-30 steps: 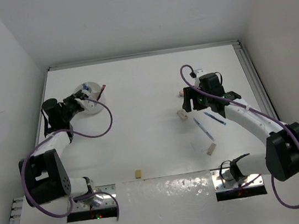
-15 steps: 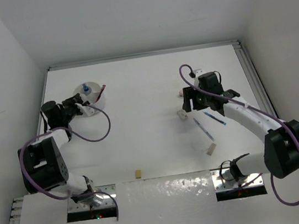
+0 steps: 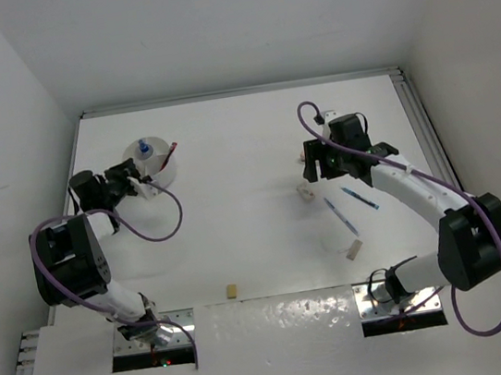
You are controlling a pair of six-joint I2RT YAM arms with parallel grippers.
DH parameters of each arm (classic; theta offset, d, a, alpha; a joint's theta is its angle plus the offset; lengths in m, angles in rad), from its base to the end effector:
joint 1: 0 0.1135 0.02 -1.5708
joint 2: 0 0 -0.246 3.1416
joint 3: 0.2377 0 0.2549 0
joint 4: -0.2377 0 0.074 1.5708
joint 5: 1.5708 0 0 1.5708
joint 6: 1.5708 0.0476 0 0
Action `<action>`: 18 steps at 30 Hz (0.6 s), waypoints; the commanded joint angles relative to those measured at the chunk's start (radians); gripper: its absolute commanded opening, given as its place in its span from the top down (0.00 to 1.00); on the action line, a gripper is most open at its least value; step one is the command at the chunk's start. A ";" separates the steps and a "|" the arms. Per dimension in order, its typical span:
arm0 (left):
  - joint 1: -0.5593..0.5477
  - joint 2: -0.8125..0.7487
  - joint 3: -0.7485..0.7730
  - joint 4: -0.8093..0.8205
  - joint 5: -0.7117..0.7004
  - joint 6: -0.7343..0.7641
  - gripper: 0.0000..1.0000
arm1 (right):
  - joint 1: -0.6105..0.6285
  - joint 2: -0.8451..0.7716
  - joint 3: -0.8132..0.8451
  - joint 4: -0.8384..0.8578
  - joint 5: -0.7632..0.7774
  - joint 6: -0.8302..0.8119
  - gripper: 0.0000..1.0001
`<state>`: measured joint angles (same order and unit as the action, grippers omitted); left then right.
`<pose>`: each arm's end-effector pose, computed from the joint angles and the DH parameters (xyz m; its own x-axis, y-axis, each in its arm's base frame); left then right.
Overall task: Sort the stationery into containers
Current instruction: Place the stationery in the storage box.
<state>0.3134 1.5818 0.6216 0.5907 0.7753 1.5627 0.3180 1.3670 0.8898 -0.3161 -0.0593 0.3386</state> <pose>0.3096 0.0653 0.1519 0.3979 0.8797 -0.2603 0.3468 0.1185 0.9304 0.2870 0.0974 0.2073 -0.7553 0.1005 -0.6476 -0.1068 0.9561 0.2729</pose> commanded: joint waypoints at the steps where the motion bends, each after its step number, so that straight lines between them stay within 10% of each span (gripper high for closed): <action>1: 0.018 0.014 0.035 0.051 0.058 0.049 1.00 | 0.006 0.006 0.043 0.002 0.012 0.000 0.30; 7: 0.026 0.050 0.055 0.014 0.081 0.120 1.00 | 0.004 0.018 0.055 0.000 0.013 0.000 0.30; 12: 0.032 0.050 0.052 -0.017 0.093 0.160 0.58 | 0.004 0.024 0.066 -0.008 0.015 -0.003 0.30; 18: 0.046 0.032 0.055 0.004 0.081 0.099 0.54 | 0.006 0.027 0.063 -0.001 0.010 -0.003 0.30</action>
<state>0.3412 1.6299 0.6518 0.5766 0.8150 1.6821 0.3180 1.3926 0.9154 -0.3313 -0.0540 0.3393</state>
